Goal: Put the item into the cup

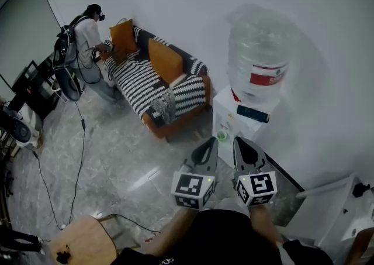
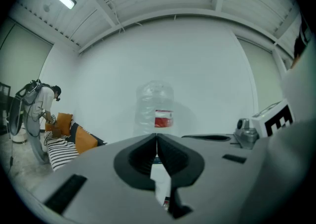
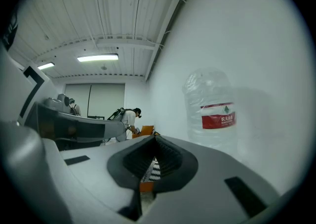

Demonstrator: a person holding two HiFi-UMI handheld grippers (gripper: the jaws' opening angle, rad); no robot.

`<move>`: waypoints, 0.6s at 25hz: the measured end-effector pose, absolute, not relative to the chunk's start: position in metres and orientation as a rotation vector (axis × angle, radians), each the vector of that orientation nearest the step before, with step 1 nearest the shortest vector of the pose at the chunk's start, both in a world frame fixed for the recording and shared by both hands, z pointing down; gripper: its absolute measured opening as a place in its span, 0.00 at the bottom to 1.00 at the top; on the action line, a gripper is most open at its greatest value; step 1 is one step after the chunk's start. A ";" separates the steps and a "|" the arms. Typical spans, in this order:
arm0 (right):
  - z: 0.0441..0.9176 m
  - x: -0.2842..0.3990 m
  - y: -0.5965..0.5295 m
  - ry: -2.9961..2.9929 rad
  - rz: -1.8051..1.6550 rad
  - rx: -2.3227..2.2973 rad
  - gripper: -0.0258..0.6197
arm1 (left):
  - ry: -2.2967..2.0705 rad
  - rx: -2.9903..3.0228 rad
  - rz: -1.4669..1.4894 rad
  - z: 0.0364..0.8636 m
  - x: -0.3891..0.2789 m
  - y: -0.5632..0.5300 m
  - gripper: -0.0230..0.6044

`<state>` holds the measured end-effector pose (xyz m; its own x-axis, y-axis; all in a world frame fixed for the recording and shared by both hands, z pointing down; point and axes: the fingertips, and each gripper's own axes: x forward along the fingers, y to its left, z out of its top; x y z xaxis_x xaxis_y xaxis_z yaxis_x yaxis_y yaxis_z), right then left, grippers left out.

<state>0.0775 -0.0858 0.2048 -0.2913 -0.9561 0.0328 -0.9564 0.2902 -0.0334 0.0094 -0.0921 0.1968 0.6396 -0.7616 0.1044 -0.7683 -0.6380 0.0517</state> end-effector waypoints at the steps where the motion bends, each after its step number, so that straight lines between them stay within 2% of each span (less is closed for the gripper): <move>1: 0.206 0.076 -0.085 -2.519 0.074 1.858 0.05 | -1.299 2.752 0.118 0.199 0.007 -0.090 0.06; 15: 0.231 0.058 -0.062 -2.516 0.122 1.776 0.05 | -1.312 2.676 0.116 0.223 -0.009 -0.069 0.06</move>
